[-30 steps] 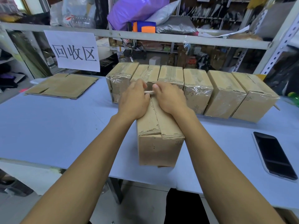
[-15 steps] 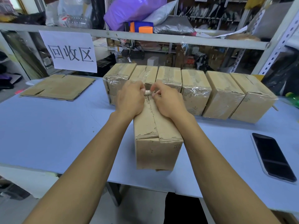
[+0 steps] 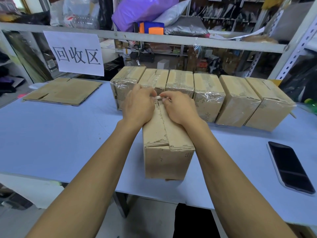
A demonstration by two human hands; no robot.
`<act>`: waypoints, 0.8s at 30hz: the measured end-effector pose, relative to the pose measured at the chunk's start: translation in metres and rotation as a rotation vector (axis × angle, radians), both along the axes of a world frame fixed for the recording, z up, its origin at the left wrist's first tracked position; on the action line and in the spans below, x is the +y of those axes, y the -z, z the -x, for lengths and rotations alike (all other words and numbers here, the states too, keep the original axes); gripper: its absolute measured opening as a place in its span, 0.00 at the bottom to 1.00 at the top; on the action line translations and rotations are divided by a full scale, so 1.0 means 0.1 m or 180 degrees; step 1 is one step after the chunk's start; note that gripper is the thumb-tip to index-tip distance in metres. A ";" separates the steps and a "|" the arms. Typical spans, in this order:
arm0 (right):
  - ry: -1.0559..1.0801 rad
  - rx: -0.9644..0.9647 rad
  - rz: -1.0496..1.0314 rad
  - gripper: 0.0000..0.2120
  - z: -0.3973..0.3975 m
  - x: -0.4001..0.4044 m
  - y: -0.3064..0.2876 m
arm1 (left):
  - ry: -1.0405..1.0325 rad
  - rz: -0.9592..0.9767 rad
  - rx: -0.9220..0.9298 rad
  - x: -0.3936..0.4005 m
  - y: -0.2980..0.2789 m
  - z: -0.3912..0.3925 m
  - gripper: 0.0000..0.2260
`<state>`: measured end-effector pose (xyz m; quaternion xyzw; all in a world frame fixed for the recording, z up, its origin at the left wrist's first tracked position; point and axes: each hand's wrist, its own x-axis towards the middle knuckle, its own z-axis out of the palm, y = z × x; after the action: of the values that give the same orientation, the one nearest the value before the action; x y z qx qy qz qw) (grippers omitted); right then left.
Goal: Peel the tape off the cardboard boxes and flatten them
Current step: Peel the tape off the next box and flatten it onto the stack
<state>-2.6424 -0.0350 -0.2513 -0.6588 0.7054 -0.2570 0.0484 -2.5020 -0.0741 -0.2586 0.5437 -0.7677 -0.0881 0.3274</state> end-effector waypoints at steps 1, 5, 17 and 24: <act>0.0004 0.0039 -0.0037 0.17 0.00 -0.01 0.00 | 0.0001 0.0008 -0.0029 0.00 0.00 0.00 0.11; -0.0004 0.0162 -0.0090 0.20 0.00 -0.03 0.02 | -0.0015 -0.0001 -0.0164 0.01 -0.01 0.01 0.15; -0.0228 0.0572 -0.0849 0.32 -0.48 0.76 -0.29 | 0.0223 -0.0267 -0.0290 0.00 -0.09 -0.06 0.12; -0.0492 0.0601 -0.1423 0.33 -0.36 0.98 -0.42 | -0.0151 -0.0578 -0.0374 0.19 -0.19 -0.55 0.16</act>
<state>-2.6066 0.0627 -0.2096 -0.7048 0.6936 -0.0275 0.1463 -2.4475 -0.0549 -0.2395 0.5934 -0.7613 -0.1175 0.2333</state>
